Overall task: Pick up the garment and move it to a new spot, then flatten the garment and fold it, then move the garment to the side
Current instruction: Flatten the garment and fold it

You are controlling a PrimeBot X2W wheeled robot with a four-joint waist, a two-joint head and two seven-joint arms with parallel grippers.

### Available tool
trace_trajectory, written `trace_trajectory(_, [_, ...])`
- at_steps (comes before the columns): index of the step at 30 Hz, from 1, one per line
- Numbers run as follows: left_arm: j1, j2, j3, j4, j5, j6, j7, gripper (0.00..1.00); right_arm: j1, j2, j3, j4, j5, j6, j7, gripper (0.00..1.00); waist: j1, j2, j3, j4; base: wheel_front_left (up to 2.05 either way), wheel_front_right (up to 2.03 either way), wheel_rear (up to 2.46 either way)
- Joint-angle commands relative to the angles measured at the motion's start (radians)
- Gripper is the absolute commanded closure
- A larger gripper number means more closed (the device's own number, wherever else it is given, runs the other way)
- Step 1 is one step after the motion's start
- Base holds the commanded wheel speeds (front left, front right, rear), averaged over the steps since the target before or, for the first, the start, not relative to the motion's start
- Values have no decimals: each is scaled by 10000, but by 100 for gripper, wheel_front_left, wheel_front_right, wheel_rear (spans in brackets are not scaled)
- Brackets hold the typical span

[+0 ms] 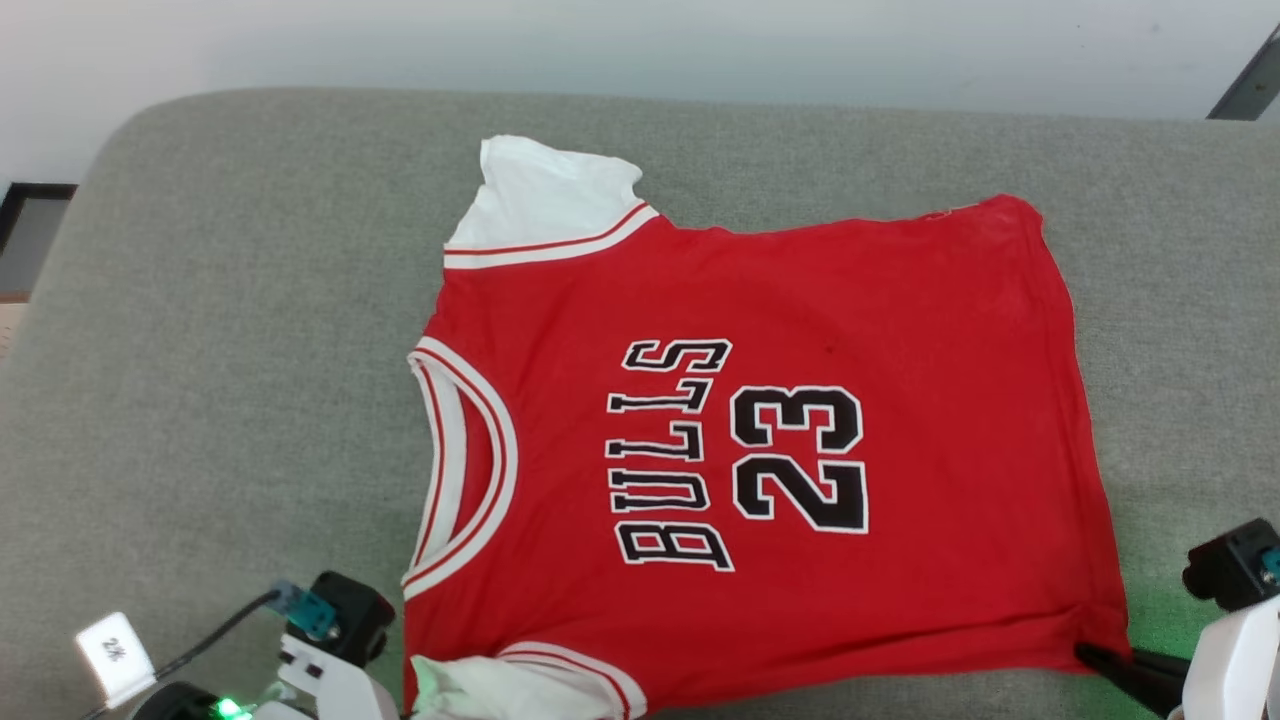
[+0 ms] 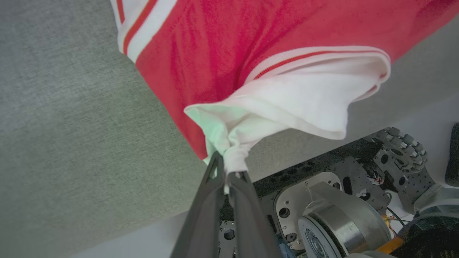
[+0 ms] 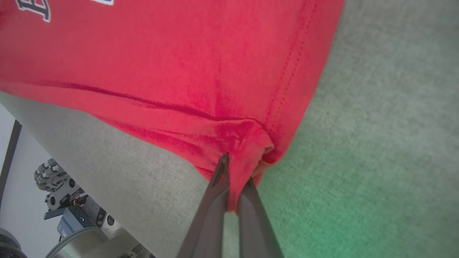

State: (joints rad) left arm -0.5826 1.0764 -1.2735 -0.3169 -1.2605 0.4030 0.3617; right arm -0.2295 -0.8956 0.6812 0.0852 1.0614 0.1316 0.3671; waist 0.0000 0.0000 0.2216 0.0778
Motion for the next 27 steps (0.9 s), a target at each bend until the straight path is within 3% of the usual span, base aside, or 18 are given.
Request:
trace_trajectory(1, [114, 169, 42, -65, 52, 111, 18, 100, 489, 49, -177, -210, -52, -17, 293, 100, 0, 0, 60, -61, 0, 0, 0])
trace_trajectory(9, [-1076, 540, 618, 49, 863, -189, -148, 100, 617, 849, -2205, -1034, -1156, -17, 548, 100, 0, 0, 246, -304, 0, 0, 0])
trace_trajectory(14, [-2271, 370, 961, 759, 1549, -917, 67, 100, 50, 1675, -3015, -1128, -2047, -17, 1102, 100, 0, 0, 276, -396, 0, 0, 0])
trace_trajectory(20, [-3290, -477, 995, 2571, 1974, -1997, 310, 100, -1033, 2561, -3056, -593, -2771, -17, 1685, 100, 0, 0, 424, -472, 0, 0, 0])
trace_trajectory(27, [-3896, -1916, 833, 5218, 1863, -3197, 435, 100, -2367, 3060, -2247, 651, -3119, -17, 1692, 100, 0, 0, 662, -523, 0, 0, 0])
